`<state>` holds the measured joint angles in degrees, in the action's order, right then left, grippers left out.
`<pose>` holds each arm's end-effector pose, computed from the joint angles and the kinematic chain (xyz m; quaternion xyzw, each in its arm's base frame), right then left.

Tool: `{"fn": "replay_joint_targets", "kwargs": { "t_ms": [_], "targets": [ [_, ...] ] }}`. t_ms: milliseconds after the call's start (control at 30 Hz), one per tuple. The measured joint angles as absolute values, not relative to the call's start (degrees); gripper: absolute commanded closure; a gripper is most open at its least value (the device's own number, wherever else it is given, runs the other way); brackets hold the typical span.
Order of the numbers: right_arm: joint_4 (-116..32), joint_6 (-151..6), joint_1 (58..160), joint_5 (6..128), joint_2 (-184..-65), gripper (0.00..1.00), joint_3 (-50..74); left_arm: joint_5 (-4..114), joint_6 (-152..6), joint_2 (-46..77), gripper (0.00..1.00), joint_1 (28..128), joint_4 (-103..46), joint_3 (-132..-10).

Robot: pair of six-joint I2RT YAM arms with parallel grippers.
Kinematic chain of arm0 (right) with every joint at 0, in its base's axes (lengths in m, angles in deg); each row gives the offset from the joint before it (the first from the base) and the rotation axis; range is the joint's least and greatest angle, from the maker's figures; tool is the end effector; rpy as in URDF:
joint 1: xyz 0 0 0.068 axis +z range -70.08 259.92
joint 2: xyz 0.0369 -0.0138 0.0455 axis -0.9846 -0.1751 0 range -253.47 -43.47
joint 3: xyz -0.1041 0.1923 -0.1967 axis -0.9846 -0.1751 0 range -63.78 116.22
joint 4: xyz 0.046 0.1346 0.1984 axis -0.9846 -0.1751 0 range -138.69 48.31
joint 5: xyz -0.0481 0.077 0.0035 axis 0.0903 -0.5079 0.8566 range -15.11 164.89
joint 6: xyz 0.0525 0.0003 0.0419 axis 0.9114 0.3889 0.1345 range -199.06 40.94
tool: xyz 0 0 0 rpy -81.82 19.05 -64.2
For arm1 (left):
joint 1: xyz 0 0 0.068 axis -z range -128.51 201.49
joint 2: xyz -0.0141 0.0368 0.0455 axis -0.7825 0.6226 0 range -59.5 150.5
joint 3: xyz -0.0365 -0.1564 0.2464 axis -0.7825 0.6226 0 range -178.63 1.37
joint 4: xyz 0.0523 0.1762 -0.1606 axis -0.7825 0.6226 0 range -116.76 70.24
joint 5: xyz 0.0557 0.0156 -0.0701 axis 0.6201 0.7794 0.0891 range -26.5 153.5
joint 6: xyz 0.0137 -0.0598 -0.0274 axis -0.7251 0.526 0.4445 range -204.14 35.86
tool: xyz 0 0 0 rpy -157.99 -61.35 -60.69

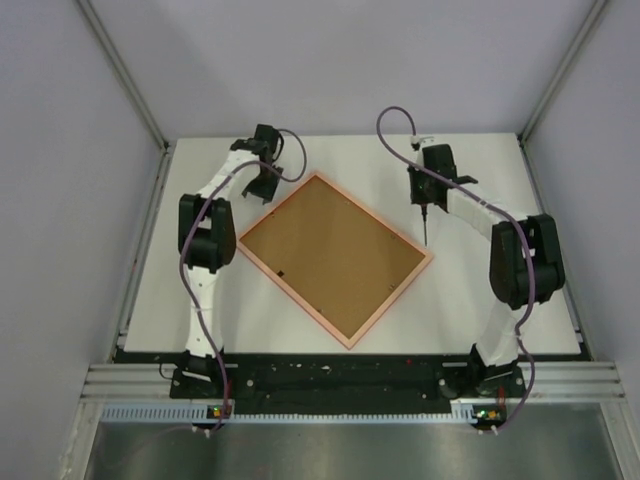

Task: Take the photo out of the frame
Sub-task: Adjust the photo frame at the center of the board.

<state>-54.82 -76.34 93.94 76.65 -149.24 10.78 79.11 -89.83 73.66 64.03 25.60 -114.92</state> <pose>0.4018 0.0987 0.2336 -0.0849 0.9176 0.0425 0.3859 0.4855 -0.0932 0.1963 0.1302 0.9661 0.1227 0.1863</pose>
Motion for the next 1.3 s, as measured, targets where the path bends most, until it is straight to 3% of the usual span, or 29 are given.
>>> {"fn": "replay_joint_targets", "kwargs": {
  "t_ms": [200, 467, 600, 900, 1300],
  "targets": [
    [-53.0, -75.9, 94.2, 82.2, -147.7, 1.0, 12.4, 80.6, -89.9, 68.4, 0.37, 63.8, 25.3, -114.0],
    [-49.1, -76.5, 94.2, 87.7, -150.7, 1.0, 18.9, 85.3, -89.5, 44.5, 0.4, 61.9, 26.6, -94.7],
    [-48.1, -76.4, 94.3, 88.4, -152.8, 1.0, 19.5, 86.9, -88.2, 40.2, 0.42, 61.4, 28.9, -85.8],
    [-47.4, -76.5, 96.0, 88.8, -155.6, 1.0, 19.5, 85.8, -87.0, 41.9, 0.43, 61.2, 32.5, -74.7],
    [-46.0, -76.7, 97.3, 87.8, -155.1, 1.0, 12.2, 86.7, -87.0, 59.2, 0.43, 61.2, 31.9, -85.9]
  ]
}}
